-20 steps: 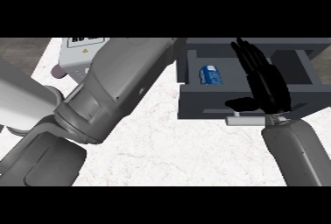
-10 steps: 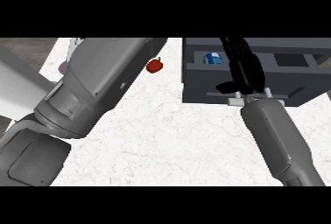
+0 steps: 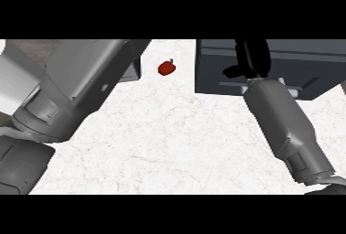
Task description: Pick up the can, place it into the drawer and close the drawer
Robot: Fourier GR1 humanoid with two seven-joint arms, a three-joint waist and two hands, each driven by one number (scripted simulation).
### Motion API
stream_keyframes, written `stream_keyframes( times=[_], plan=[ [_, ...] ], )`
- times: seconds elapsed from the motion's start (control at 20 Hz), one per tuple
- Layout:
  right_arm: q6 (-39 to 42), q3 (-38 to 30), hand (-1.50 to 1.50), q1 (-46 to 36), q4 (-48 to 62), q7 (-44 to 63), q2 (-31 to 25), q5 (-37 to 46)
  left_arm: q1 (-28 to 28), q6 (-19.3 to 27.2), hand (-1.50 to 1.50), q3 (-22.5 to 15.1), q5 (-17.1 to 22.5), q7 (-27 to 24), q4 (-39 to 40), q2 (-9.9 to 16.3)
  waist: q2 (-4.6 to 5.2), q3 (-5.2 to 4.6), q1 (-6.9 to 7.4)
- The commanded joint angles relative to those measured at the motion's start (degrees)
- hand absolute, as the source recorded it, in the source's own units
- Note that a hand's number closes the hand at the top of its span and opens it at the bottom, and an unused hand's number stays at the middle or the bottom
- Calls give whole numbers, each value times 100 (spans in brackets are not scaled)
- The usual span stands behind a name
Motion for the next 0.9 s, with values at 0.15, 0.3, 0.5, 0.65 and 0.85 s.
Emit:
stream_keyframes(
  times=[0.15,0.3,0.5,0.65,0.85],
  plan=[
    [-627,-284,-150,-762,1116,-81,-52,115,481,-182,-150,-96,-99,230,-573,331,38,3,133],
    [-608,-307,-150,-1060,1318,-162,-62,131,773,-113,-150,-71,-94,230,-891,384,21,0,116],
    [-543,-446,-150,-1435,1458,-143,-18,16,933,-361,-150,-131,-96,469,-1254,660,26,1,206],
    [-502,-772,-150,-1417,1477,-548,-286,-340,1021,-341,-150,-106,-76,577,-1529,793,36,8,282],
    [-300,-1080,-150,-1530,1395,-1050,-69,-792,1358,-184,-150,-181,-85,635,-1889,669,18,13,266]
  ],
)
